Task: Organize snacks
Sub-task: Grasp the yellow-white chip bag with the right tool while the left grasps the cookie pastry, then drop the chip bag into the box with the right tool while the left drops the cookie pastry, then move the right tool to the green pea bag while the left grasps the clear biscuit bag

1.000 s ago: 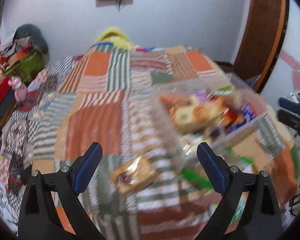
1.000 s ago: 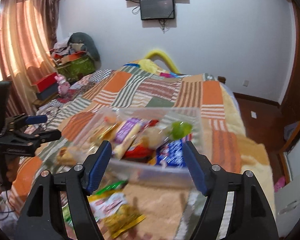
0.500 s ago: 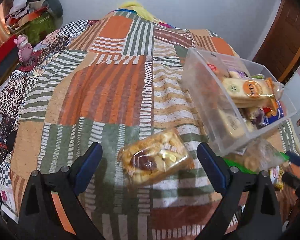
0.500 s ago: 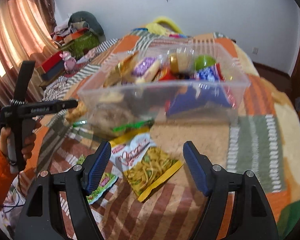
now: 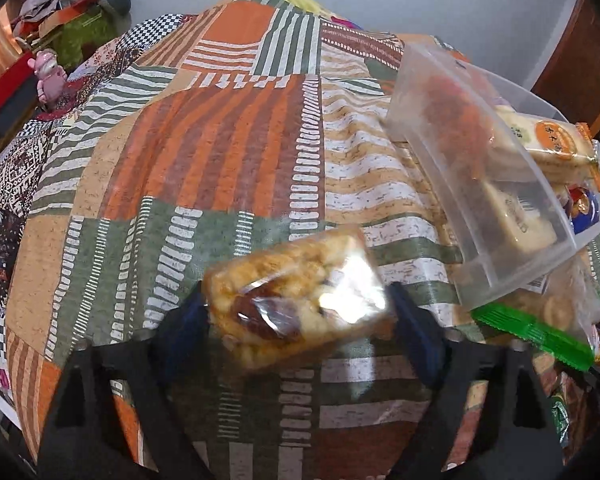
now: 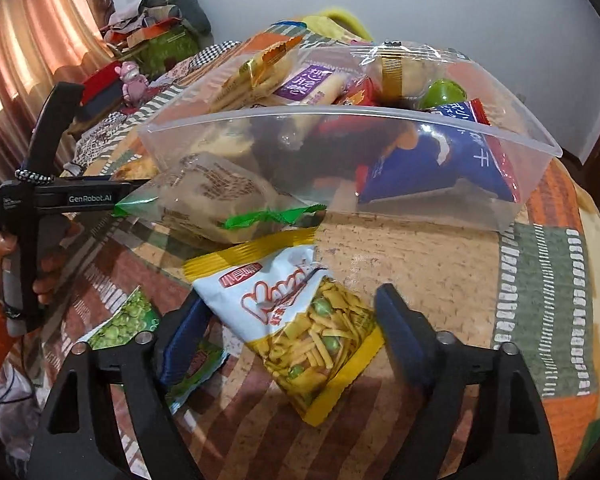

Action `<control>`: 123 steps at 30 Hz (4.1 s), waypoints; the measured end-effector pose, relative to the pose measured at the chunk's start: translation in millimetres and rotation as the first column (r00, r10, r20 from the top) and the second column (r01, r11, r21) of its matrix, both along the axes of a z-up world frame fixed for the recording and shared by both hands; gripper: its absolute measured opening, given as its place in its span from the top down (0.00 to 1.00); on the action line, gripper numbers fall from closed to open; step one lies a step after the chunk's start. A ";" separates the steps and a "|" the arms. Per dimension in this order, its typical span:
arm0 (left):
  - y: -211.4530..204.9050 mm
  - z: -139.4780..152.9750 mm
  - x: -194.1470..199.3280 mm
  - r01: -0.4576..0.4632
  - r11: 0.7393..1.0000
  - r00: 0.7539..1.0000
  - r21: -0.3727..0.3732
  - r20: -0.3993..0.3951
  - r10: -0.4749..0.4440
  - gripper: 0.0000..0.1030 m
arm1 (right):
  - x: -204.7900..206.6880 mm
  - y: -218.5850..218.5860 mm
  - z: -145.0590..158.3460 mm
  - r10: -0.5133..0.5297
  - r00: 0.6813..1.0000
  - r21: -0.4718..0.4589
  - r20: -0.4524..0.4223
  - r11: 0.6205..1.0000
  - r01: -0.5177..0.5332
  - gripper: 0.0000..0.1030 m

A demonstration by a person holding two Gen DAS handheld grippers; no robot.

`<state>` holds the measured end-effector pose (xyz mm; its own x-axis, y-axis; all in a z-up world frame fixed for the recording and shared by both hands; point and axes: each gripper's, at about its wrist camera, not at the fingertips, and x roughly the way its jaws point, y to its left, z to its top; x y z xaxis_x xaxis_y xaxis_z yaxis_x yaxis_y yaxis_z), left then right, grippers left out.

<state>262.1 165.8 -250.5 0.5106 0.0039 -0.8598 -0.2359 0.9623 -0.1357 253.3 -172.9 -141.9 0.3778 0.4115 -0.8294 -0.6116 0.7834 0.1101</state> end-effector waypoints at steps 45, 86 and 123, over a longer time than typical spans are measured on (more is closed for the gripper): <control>-118.8 94.0 41.1 0.232 0.973 0.957 -0.016 0.181 -0.225 0.24 | 58.6 -43.2 70.7 -0.158 0.948 0.113 0.276 0.985 0.131 0.71; -118.8 90.8 -45.6 0.259 0.965 0.953 0.049 0.148 -0.264 0.13 | 10.0 -44.3 73.8 -0.050 0.983 0.159 0.177 0.987 0.021 0.38; -124.9 74.9 -55.9 0.231 0.973 0.961 0.021 0.148 -0.232 0.44 | -25.1 -53.2 33.6 -0.039 0.999 0.165 0.033 0.986 0.034 0.37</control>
<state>206.2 40.9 -175.5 0.6198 -0.1269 -0.7745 0.0158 0.9887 -0.1494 228.3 -226.2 -108.4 0.4233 0.5264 -0.7374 -0.5888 0.7784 0.2176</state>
